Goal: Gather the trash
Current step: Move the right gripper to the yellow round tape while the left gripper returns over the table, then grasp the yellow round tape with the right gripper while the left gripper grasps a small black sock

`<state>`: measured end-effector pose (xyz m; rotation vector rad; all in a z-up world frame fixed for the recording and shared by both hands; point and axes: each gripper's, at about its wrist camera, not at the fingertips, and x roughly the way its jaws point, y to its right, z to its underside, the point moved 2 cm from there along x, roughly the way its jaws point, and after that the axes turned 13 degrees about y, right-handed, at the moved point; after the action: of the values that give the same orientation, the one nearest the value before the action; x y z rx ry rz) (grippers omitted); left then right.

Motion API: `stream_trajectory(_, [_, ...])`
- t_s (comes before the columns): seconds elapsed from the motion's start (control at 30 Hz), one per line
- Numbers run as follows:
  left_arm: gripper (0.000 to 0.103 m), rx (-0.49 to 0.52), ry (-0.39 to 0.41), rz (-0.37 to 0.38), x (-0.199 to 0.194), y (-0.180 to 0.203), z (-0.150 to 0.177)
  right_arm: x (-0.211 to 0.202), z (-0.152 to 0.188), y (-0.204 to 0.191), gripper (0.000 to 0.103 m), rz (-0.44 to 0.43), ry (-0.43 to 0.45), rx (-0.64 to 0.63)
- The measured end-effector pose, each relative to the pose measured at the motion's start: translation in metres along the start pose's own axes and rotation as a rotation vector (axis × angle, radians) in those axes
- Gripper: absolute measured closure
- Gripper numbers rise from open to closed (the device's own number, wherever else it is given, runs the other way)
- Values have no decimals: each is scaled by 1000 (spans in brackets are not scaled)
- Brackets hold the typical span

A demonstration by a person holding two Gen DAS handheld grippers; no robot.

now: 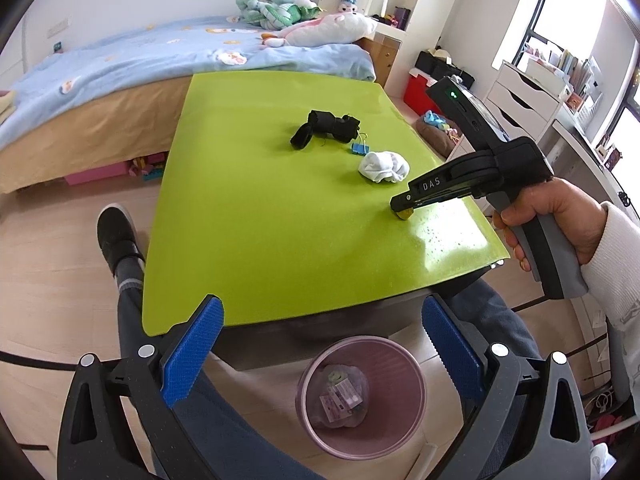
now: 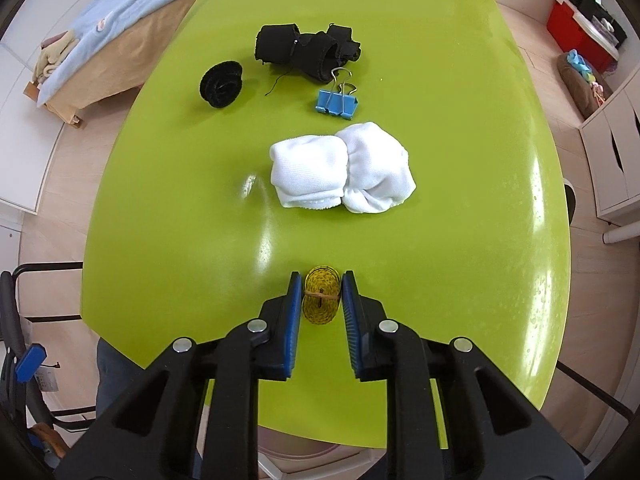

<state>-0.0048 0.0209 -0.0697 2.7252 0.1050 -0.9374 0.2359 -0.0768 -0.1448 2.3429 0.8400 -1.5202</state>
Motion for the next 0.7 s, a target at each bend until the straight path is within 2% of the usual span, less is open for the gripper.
stream_trajectory(0.37, [8,51,-6,7,38,-1,-47,-26,4,12,83,-48,47,-1])
stream_trajectory(0.7, [8,119,-72,11,106,-5,-103,-41,0,23,83,-78,56,-7])
